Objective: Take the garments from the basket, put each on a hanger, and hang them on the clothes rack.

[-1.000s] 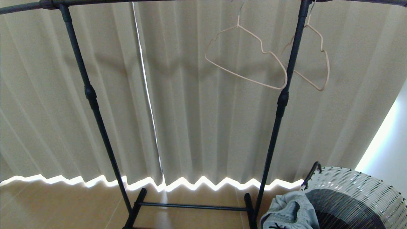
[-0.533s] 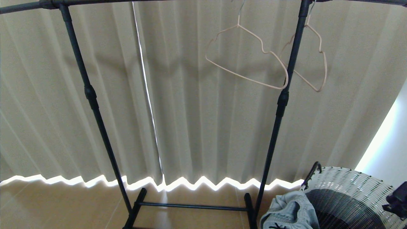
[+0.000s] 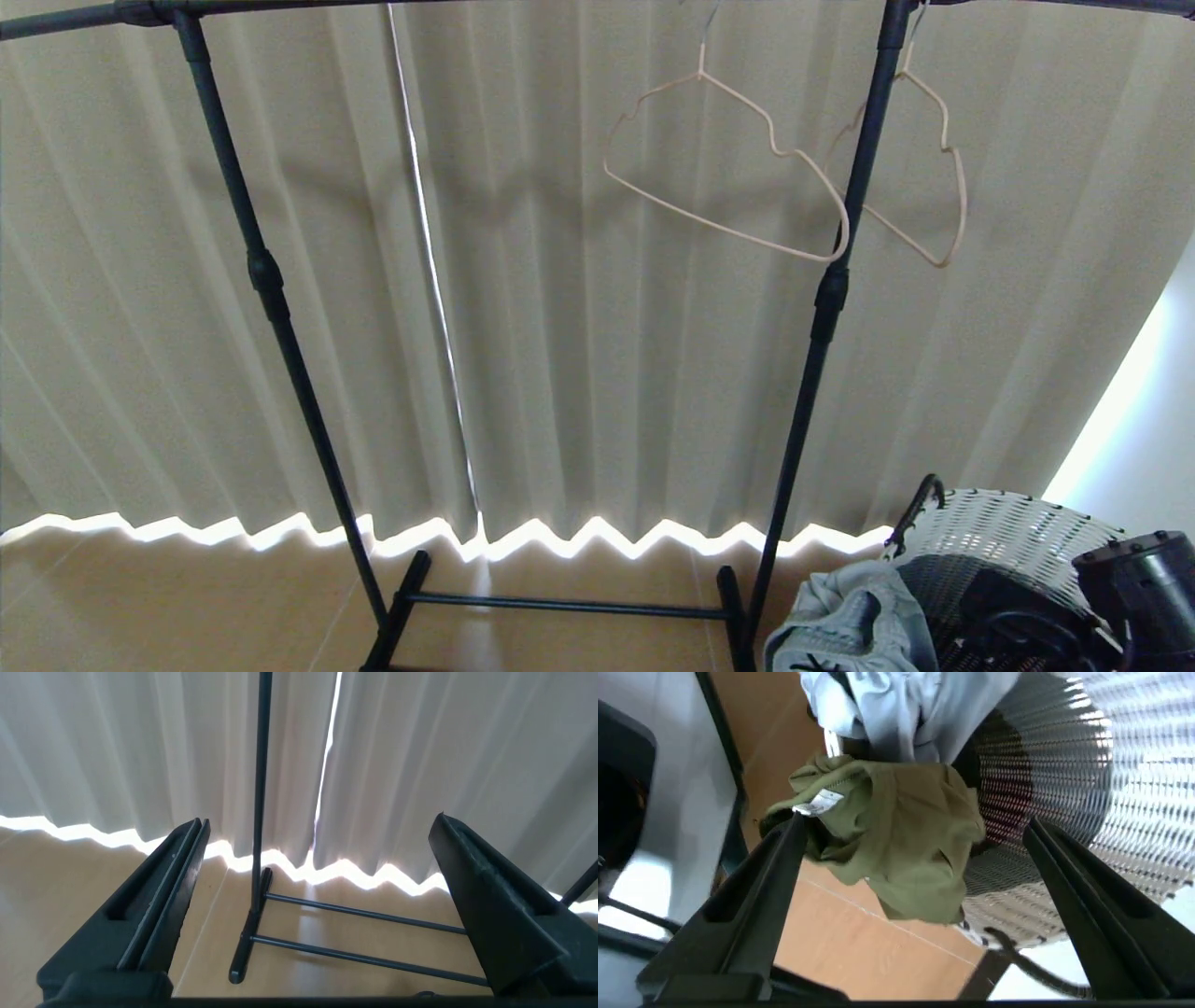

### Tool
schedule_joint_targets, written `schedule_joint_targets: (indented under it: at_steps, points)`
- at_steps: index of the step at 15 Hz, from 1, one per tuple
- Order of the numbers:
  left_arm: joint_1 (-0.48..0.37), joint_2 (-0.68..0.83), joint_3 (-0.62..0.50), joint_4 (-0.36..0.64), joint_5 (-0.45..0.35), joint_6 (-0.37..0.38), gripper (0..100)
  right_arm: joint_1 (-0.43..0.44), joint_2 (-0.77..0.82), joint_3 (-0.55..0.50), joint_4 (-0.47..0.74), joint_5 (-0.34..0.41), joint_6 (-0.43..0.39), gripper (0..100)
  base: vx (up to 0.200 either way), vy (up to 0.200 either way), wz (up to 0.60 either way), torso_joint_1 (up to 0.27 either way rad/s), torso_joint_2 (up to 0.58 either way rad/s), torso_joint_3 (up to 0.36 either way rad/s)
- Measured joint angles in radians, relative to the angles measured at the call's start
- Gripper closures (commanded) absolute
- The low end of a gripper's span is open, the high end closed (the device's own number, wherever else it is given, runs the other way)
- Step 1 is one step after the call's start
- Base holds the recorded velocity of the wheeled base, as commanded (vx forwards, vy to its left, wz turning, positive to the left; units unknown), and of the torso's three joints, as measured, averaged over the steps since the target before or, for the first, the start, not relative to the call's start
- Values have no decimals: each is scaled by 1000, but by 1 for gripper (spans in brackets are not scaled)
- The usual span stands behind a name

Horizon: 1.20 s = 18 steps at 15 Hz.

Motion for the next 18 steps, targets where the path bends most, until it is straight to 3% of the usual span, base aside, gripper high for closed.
schedule_joint_targets:
  at_steps: [9,14,15,18]
  points:
    - [0,0,0,0,0,0,0,22,240,-29,-79,-204,-3,0,0,0,0,0,0,0]
    - [0,0,0,0,0,0,0,4,277,-47,-83,-216,-3,0,0,0,0,0,0,0]
    - [0,0,0,0,0,0,0,3,278,-47,-83,-216,-3,100,0,0,0,0,0,0]
    - [0,0,0,0,0,0,0,2,280,-44,-86,-216,-4,100,0,0,0,0,0,0]
